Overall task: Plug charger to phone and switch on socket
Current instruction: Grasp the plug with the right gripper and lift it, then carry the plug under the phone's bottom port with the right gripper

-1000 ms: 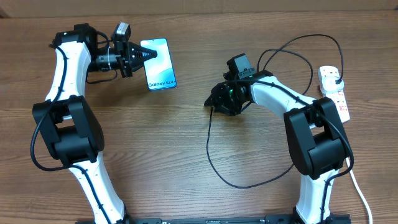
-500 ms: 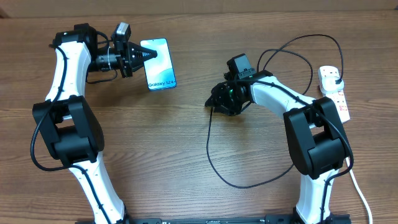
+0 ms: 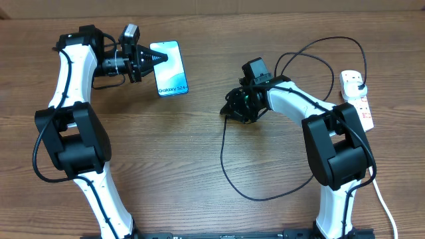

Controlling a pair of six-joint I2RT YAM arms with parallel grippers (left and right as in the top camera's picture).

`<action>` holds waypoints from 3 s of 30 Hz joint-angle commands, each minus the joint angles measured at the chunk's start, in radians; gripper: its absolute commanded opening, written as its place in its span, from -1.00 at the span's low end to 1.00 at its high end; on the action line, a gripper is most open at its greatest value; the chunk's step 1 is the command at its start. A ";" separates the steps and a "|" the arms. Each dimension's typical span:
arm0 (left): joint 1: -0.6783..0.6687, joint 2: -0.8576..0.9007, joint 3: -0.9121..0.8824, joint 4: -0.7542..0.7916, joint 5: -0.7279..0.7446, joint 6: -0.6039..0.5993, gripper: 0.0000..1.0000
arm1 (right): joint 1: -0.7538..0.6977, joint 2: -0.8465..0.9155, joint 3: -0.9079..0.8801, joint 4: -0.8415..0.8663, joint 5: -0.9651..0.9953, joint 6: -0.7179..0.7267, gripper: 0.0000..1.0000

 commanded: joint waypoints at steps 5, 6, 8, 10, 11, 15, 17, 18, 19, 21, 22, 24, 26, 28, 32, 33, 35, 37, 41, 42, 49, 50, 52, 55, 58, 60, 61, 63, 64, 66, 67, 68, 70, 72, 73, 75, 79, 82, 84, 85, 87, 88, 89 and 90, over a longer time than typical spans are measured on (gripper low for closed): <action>-0.007 -0.002 0.011 -0.003 0.060 -0.006 -0.91 | 0.033 0.047 -0.021 -0.002 0.085 0.000 -0.48; -0.007 -0.002 0.011 -0.003 0.060 -0.006 -0.91 | 0.039 0.047 -0.021 -0.003 0.089 0.000 -0.48; -0.007 -0.002 0.011 -0.003 0.060 -0.006 -0.91 | 0.046 0.047 -0.021 -0.004 0.093 0.000 -0.48; -0.007 -0.002 0.011 -0.003 0.060 -0.006 -0.92 | 0.048 0.047 -0.021 -0.008 0.097 0.008 -0.48; -0.007 -0.002 0.011 -0.003 0.060 -0.006 -0.91 | 0.048 0.047 -0.021 -0.012 0.105 0.020 -0.49; -0.007 -0.002 0.011 -0.003 0.060 -0.006 -0.91 | 0.049 0.048 -0.021 -0.021 0.142 0.052 -0.82; -0.007 -0.002 0.011 -0.003 0.060 -0.006 -0.91 | 0.049 0.048 -0.021 -0.014 0.140 0.052 -0.92; -0.007 -0.002 0.011 -0.003 0.059 -0.006 -0.92 | 0.049 0.048 -0.021 -0.011 0.140 0.051 -0.92; -0.007 -0.002 0.011 -0.003 0.057 -0.006 -0.91 | 0.049 0.048 -0.021 -0.010 0.137 0.048 -0.92; -0.007 -0.002 0.011 -0.002 0.050 -0.006 -0.92 | 0.046 0.048 -0.020 -0.010 0.117 0.048 -0.93; -0.007 -0.002 0.011 -0.002 0.042 -0.006 -0.91 | 0.041 0.048 -0.019 -0.011 0.092 0.047 -0.93; -0.007 -0.002 0.011 0.001 0.027 -0.005 -0.92 | 0.022 0.045 -0.018 -0.006 0.011 0.005 -0.93; -0.007 -0.002 0.011 0.001 0.003 -0.006 -0.92 | -0.003 0.030 -0.018 0.009 -0.064 -0.063 -0.92; -0.007 -0.002 0.011 0.000 -0.017 -0.006 -0.92 | -0.024 -0.003 -0.018 0.011 -0.098 -0.119 -0.92; -0.007 -0.002 0.011 -0.002 -0.022 0.000 -0.91 | -0.042 -0.114 -0.018 -0.009 -0.119 -0.211 -0.92; -0.007 -0.002 0.011 -0.002 -0.019 0.007 -0.91 | -0.041 -0.145 -0.018 -0.017 -0.119 -0.229 -0.92; -0.007 -0.002 0.011 -0.005 -0.010 0.026 -0.91 | -0.041 -0.218 -0.019 -0.042 -0.119 -0.262 -0.92; -0.007 -0.003 0.011 -0.024 0.007 0.060 -0.91 | -0.039 -0.292 -0.020 -0.080 -0.136 -0.300 -0.92; -0.007 -0.003 0.011 -0.091 0.063 0.176 -0.92 | -0.038 -0.398 -0.025 -0.148 -0.171 -0.354 -0.92; -0.007 -0.003 0.011 -0.110 0.067 0.198 -0.91 | -0.035 -0.418 -0.032 -0.153 -0.179 -0.357 -0.92; -0.008 -0.003 0.011 -0.254 0.068 0.346 -0.92 | -0.010 -0.584 -0.238 -0.021 -0.300 -0.334 -0.92; -0.008 -0.003 0.011 -0.279 0.068 0.373 -0.92 | -0.005 -0.615 -0.282 0.005 -0.301 -0.313 -0.92; -0.008 -0.003 0.011 -0.312 0.068 0.409 -0.92 | 0.003 -0.661 -0.344 0.040 -0.296 -0.290 -0.92; -0.008 -0.003 0.011 -0.355 0.068 0.460 -0.92 | 0.028 -0.747 -0.423 0.079 -0.294 -0.273 -0.92; -0.022 -0.003 0.011 -0.355 0.067 0.466 -0.91 | 0.061 -0.800 -0.426 0.079 -0.293 -0.264 -0.92; -0.047 -0.003 0.011 -0.354 0.068 0.473 -0.91 | 0.100 -0.839 -0.426 0.097 -0.261 -0.218 -0.92; -0.056 -0.003 0.011 -0.354 0.068 0.481 -0.92 | 0.114 -0.847 -0.426 0.103 -0.249 -0.204 -0.92; -0.078 -0.003 0.011 -0.352 0.068 0.489 -0.92 | 0.141 -0.852 -0.426 0.113 -0.241 -0.175 -0.92; -0.086 -0.003 0.011 -0.348 0.068 0.488 -0.92 | 0.151 -0.852 -0.426 0.116 -0.240 -0.163 -0.92; -0.102 -0.003 0.011 -0.337 0.075 0.488 -0.91 | 0.175 -0.852 -0.426 0.116 -0.216 -0.136 -0.92; -0.110 -0.003 0.011 -0.335 0.085 0.488 -0.91 | 0.188 -0.852 -0.426 0.121 -0.204 -0.126 -0.92; -0.117 -0.003 0.011 -0.333 0.092 0.488 -0.92 | 0.204 -0.852 -0.426 0.130 -0.198 -0.115 -0.92; -0.131 -0.003 0.011 -0.322 0.102 0.487 -0.92 | 0.233 -0.852 -0.426 0.150 -0.173 -0.100 -0.92; -0.143 -0.003 0.011 -0.311 0.102 0.488 -0.92 | 0.254 -0.852 -0.426 0.157 -0.137 -0.077 -0.92; -0.148 -0.003 0.011 -0.308 0.102 0.488 -0.91 | 0.262 -0.852 -0.426 0.158 -0.116 -0.069 -0.93; -0.156 -0.003 0.011 -0.308 0.102 0.487 -0.91 | 0.271 -0.852 -0.426 0.157 -0.085 -0.063 -0.93; -0.173 -0.003 0.011 -0.309 0.102 0.486 -0.92 | 0.274 -0.852 -0.426 0.172 -0.041 -0.052 -0.92; -0.190 -0.003 0.011 -0.309 0.102 0.481 -0.91 | 0.274 -0.852 -0.426 0.189 -0.030 -0.052 -0.92; -0.202 -0.003 0.011 -0.309 0.102 0.476 -0.91 | 0.274 -0.852 -0.426 0.189 -0.023 -0.052 -0.92; -0.209 -0.003 0.011 -0.309 0.102 0.476 -0.91 | 0.274 -0.852 -0.426 0.186 -0.019 -0.053 -0.93; -0.220 -0.003 0.011 -0.308 0.102 0.462 -0.91 | 0.274 -0.852 -0.426 0.185 -0.015 -0.053 -0.93; -0.225 -0.003 0.011 -0.308 0.101 0.456 -0.91 | 0.274 -0.852 -0.426 0.186 -0.015 -0.053 -0.92; -0.230 -0.003 0.011 -0.308 0.102 0.452 -0.91 | 0.274 -0.852 -0.426 0.187 -0.014 -0.053 -0.92; -0.235 -0.003 0.011 -0.308 0.102 0.443 -0.91 | 0.274 -0.852 -0.426 0.187 -0.008 -0.053 -0.92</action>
